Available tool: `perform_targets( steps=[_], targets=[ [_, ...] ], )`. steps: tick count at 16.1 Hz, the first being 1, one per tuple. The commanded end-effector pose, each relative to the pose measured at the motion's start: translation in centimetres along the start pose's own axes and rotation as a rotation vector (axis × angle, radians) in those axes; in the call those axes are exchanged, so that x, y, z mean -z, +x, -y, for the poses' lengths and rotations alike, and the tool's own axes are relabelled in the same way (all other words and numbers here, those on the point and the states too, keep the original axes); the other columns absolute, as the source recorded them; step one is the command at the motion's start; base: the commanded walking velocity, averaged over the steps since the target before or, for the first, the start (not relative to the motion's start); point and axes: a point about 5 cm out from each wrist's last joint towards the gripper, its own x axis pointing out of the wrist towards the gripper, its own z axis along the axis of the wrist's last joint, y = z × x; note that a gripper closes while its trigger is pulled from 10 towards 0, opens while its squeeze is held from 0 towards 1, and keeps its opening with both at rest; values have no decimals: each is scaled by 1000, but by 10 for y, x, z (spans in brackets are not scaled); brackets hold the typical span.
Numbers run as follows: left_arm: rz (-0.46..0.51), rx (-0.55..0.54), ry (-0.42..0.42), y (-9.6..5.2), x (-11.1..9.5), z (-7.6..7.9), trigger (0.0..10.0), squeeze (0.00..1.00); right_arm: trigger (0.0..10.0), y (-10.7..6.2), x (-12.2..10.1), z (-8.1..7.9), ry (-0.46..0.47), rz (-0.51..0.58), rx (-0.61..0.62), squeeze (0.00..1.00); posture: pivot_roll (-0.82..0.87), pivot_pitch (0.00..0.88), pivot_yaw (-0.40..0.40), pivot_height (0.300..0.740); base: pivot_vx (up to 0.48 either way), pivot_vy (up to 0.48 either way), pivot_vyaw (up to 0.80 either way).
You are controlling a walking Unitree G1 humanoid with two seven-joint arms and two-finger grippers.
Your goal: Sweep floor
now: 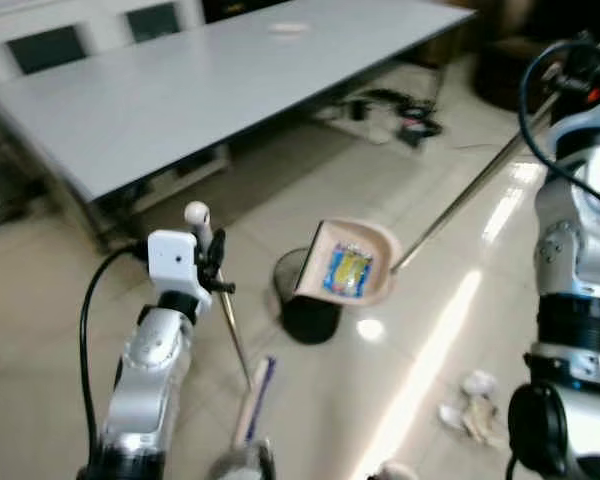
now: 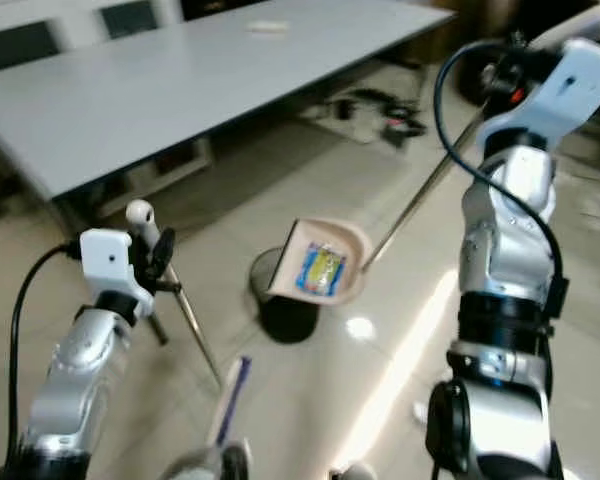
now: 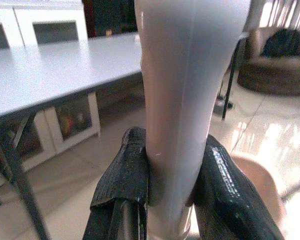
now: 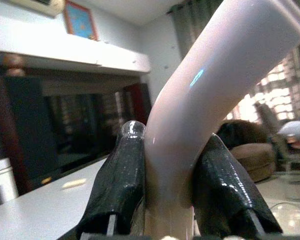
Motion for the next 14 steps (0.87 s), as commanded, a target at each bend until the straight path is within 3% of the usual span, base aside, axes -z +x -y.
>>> perform_targets(
  steps=[1, 4, 14],
  targets=[
    [37, 7, 38, 5, -13, -1, 10000, 0, 10000, 2, -11, -2, 33, 66, 7, 0, -19, 97, 46, 740, 0, 0, 0],
    [53, 24, 49, 4, -15, 0, 10000, 0, 10000, 0, -11, 0, 34, 74, 17, 0, -22, 101, 56, 740, 0, 0, 0],
    [52, 52, 49, 6, -16, 1, 10000, 0, 10000, 0, -11, -1, 28, 82, 12, 0, -18, 90, 60, 740, 298, 0, 0]
  ],
)
